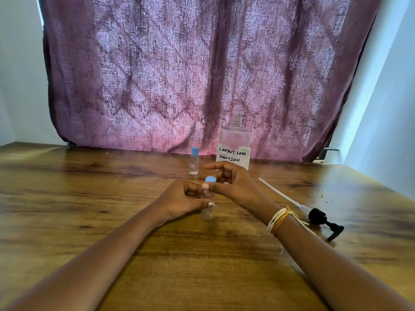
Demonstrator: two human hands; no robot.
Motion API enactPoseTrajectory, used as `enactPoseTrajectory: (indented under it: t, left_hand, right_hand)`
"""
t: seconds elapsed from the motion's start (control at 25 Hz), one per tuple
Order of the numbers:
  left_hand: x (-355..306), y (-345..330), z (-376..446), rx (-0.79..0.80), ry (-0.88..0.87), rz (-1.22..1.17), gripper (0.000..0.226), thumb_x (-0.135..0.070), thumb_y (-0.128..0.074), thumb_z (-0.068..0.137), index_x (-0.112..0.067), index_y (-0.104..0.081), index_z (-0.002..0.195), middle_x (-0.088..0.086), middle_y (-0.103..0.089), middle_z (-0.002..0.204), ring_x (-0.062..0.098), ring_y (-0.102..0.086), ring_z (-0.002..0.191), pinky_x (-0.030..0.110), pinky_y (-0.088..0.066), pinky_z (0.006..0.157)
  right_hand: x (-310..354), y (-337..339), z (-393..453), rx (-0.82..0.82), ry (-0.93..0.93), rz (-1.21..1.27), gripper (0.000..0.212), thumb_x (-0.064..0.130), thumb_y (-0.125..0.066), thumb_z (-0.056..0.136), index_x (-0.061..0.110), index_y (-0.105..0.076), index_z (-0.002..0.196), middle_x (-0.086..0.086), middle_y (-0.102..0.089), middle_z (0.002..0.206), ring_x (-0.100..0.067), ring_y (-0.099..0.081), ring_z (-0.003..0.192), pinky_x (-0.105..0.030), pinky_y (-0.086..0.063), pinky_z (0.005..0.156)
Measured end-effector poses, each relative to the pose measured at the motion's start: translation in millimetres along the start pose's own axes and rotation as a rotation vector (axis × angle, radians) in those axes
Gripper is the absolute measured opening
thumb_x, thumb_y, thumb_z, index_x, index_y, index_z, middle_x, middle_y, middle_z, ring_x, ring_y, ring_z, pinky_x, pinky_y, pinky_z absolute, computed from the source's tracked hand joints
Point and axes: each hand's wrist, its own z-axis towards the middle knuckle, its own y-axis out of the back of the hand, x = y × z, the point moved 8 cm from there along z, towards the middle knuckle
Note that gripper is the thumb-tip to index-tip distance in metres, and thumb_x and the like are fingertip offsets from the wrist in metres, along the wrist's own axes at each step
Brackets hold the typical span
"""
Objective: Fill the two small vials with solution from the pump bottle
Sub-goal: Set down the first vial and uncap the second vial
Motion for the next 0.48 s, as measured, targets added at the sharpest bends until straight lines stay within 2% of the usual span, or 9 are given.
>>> enactPoseTrajectory:
  t: [0.12, 0.2, 0.24, 0.32, 0.4, 0.48]
  left_hand:
    - [1.3, -0.1, 0.1, -0.002, 0.01, 0.017, 0.012, -0.018, -0.082, 0.072, -0.023, -0.08, 0.083, -0.007, -0.078, 0.085, 0.004, -0.072, 0.08, 0.01, -0.05, 0.071]
    - [0.0, -0.3, -0.5, 0.005, 0.003, 0.012, 0.012, -0.019, -0.082, 0.072, -0.025, -0.08, 0.083, -0.008, -0.078, 0.085, 0.004, -0.072, 0.081, 0.011, -0.051, 0.072]
    - [-1.1, -0.5, -1.2, 0.009, -0.006, 0.003, 0.013, -0.018, -0.082, 0.073, -0.027, -0.079, 0.081, -0.009, -0.078, 0.085, 0.003, -0.072, 0.08, 0.01, -0.05, 0.071]
    - [-2.3, -0.6, -1.5, 0.013, -0.015, -0.011, 0.016, -0.017, -0.082, 0.073, -0.031, -0.079, 0.079, -0.01, -0.078, 0.084, 0.002, -0.072, 0.08, 0.01, -0.049, 0.069]
    - [-0.7, -0.5, -0.9, 0.01, 0.0, -0.011, 0.017, -0.018, -0.082, 0.073, -0.034, -0.079, 0.078, -0.01, -0.078, 0.084, 0.003, -0.072, 0.081, 0.01, -0.049, 0.07]
    - [0.8, -0.3, 0.4, 0.009, 0.006, -0.002, 0.016, -0.019, -0.082, 0.073, -0.034, -0.079, 0.076, -0.01, -0.078, 0.084, 0.003, -0.072, 0.08, 0.011, -0.05, 0.071]
  right_hand:
    - [1.1, -2.2, -0.8, 0.089, -0.02, 0.073, 0.043, -0.011, -0.062, 0.083, 0.013, -0.062, 0.119, -0.017, -0.072, 0.105, -0.023, -0.069, 0.1, -0.033, -0.055, 0.092]
    - [2.4, -5.8, -1.5, 0.128, -0.021, 0.077, 0.048, -0.011, -0.063, 0.083, 0.008, -0.058, 0.126, -0.016, -0.07, 0.116, -0.023, -0.067, 0.111, -0.034, -0.054, 0.095]
    - [2.5, -5.8, -1.7, 0.109, -0.016, 0.058, 0.048, -0.007, -0.069, 0.081, 0.009, -0.059, 0.125, -0.011, -0.071, 0.113, -0.019, -0.068, 0.107, -0.03, -0.055, 0.093]
    - [2.8, -2.3, -1.2, 0.038, -0.011, 0.019, 0.043, 0.001, -0.078, 0.076, 0.015, -0.064, 0.115, 0.001, -0.072, 0.095, -0.011, -0.068, 0.088, -0.021, -0.054, 0.081]
    - [1.4, 1.1, 0.5, -0.001, -0.017, 0.02, 0.038, 0.0, -0.078, 0.075, 0.014, -0.067, 0.109, 0.002, -0.068, 0.083, -0.008, -0.063, 0.076, -0.017, -0.051, 0.073]
    - [1.0, 1.9, 1.7, 0.01, -0.02, 0.028, 0.036, -0.005, -0.073, 0.079, 0.013, -0.067, 0.109, 0.0, -0.068, 0.083, -0.009, -0.063, 0.078, -0.017, -0.052, 0.073]
